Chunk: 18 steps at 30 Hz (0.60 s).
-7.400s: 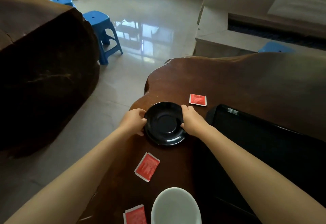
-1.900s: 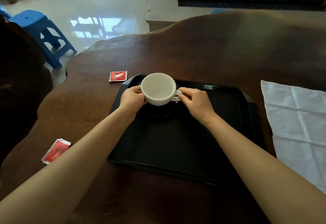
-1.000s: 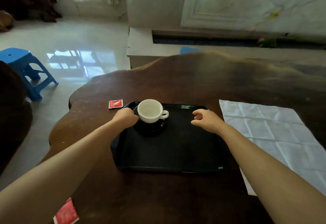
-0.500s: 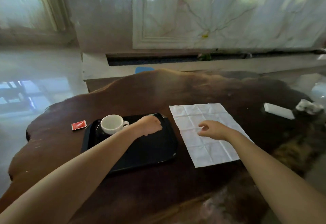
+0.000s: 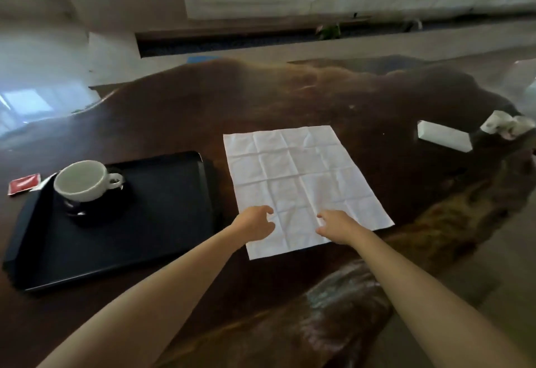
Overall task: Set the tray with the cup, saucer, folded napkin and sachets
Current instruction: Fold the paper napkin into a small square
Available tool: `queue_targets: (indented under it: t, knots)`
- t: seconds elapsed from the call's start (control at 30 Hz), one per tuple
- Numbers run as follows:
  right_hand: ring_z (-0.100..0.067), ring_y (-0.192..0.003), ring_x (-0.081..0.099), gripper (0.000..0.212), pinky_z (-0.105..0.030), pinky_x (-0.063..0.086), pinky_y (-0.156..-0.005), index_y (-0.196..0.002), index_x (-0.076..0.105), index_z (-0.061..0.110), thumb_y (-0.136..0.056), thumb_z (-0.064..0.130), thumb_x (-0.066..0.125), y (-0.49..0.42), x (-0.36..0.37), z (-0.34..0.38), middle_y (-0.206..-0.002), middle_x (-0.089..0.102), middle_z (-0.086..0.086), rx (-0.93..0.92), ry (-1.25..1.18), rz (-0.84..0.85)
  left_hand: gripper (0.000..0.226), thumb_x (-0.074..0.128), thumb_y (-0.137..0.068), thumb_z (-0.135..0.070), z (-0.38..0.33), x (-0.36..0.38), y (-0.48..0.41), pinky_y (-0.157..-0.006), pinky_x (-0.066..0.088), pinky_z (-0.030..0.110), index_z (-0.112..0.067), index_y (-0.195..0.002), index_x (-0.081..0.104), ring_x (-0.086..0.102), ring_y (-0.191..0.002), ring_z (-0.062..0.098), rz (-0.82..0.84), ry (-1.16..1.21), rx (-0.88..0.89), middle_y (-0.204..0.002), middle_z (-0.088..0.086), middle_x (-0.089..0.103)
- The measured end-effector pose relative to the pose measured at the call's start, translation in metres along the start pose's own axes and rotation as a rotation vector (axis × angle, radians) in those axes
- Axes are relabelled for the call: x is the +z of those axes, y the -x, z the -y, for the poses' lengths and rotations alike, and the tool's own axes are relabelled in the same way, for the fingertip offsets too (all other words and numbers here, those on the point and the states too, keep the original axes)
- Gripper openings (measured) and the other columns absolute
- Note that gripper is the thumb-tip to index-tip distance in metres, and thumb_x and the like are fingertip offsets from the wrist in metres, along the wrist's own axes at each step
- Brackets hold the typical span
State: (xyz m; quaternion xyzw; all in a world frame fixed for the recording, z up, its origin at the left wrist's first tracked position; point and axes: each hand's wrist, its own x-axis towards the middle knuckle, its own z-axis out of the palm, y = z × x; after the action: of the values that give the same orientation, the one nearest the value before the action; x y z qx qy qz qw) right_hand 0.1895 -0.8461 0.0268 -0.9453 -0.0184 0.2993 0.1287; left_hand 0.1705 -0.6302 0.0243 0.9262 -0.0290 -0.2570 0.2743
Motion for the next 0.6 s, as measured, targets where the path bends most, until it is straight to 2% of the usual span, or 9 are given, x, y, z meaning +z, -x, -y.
queue_targets:
  t: [0.1, 0.17, 0.27, 0.33, 0.37, 0.47, 0.53, 0.6]
  knots:
    - [-0.034, -0.119, 0.038, 0.045, -0.041, 0.038, -0.094, -0.131, 0.039, 0.014, -0.091, 0.034, 0.043, -0.020, 0.020, -0.020, -0.133, 0.044, -0.013, -0.008, 0.134, -0.053, 0.052, 0.045, -0.094, -0.024, 0.004, 0.040, -0.012, -0.106, 0.032, 0.037, -0.017, -0.143, 0.031, 0.031, -0.136, 0.026, -0.039, -0.022, 0.004, -0.150, 0.006, 0.033]
    - [-0.033, -0.122, 0.034, 0.051, -0.042, 0.035, -0.097, -0.137, 0.030, 0.016, -0.093, 0.039, 0.040, -0.024, 0.037, -0.030, -0.141, 0.035, -0.011, -0.021, 0.179, -0.098, 0.054, 0.045, -0.094, -0.025, 0.015, 0.060, -0.008, -0.110, 0.027, 0.039, -0.018, -0.144, 0.027, 0.019, -0.142, 0.024, -0.064, -0.056, 0.002, -0.155, 0.005, 0.023]
    - [-0.030, -0.125, 0.033, 0.062, -0.041, 0.034, -0.100, -0.142, 0.022, 0.015, -0.092, 0.046, 0.040, -0.016, 0.069, -0.033, -0.146, 0.029, -0.010, -0.041, 0.237, -0.264, 0.053, 0.042, -0.095, -0.027, 0.036, 0.084, 0.001, -0.112, 0.024, 0.037, -0.019, -0.145, 0.025, 0.009, -0.145, 0.019, -0.145, -0.158, 0.008, -0.158, 0.000, 0.014]
    - [-0.030, -0.125, 0.036, 0.067, -0.042, 0.034, -0.100, -0.143, 0.023, 0.012, -0.091, 0.050, 0.041, -0.006, 0.086, -0.028, -0.143, 0.033, -0.011, -0.024, 0.269, -0.338, 0.049, 0.040, -0.096, -0.028, 0.042, 0.087, 0.004, -0.109, 0.030, 0.035, -0.017, -0.143, 0.029, 0.014, -0.144, 0.018, -0.234, -0.181, 0.014, -0.156, -0.001, 0.019]
    - [-0.030, -0.123, 0.039, 0.068, -0.043, 0.034, -0.099, -0.142, 0.026, 0.011, -0.090, 0.052, 0.041, 0.000, 0.094, -0.025, -0.141, 0.037, -0.012, -0.012, 0.270, -0.362, 0.046, 0.039, -0.096, -0.028, 0.042, 0.086, 0.004, -0.105, 0.035, 0.033, -0.015, -0.140, 0.034, 0.023, -0.141, 0.019, -0.280, -0.187, 0.010, -0.153, 0.000, 0.028]
    - [-0.027, -0.112, 0.046, 0.061, -0.038, 0.038, -0.089, -0.134, 0.038, 0.013, -0.089, 0.053, 0.042, 0.023, 0.113, -0.013, -0.127, 0.048, -0.009, -0.002, 0.266, -0.408, 0.033, 0.041, -0.095, -0.023, 0.037, 0.075, -0.001, -0.088, 0.046, 0.032, -0.009, -0.124, 0.048, 0.049, -0.119, 0.023, -0.367, -0.271, -0.041, -0.128, 0.005, 0.052]
    - [-0.023, -0.100, 0.050, 0.046, -0.031, 0.038, -0.078, -0.119, 0.048, 0.015, -0.090, 0.050, 0.042, 0.032, 0.119, -0.007, -0.111, 0.053, -0.006, -0.064, 0.220, -0.430, 0.025, 0.041, -0.094, -0.018, 0.031, 0.068, -0.005, -0.084, 0.046, 0.034, -0.008, -0.115, 0.050, 0.054, -0.110, 0.026, -0.366, -0.332, -0.094, -0.117, 0.007, 0.056]
    - [-0.022, -0.100, 0.048, 0.037, -0.029, 0.038, -0.079, -0.114, 0.049, 0.015, -0.093, 0.044, 0.040, 0.032, 0.111, -0.010, -0.110, 0.055, -0.006, -0.112, 0.115, -0.436, 0.029, 0.038, -0.094, -0.022, 0.028, 0.067, -0.010, -0.090, 0.042, 0.036, -0.009, -0.119, 0.046, 0.051, -0.112, 0.027, -0.345, -0.358, -0.103, -0.120, 0.010, 0.055]
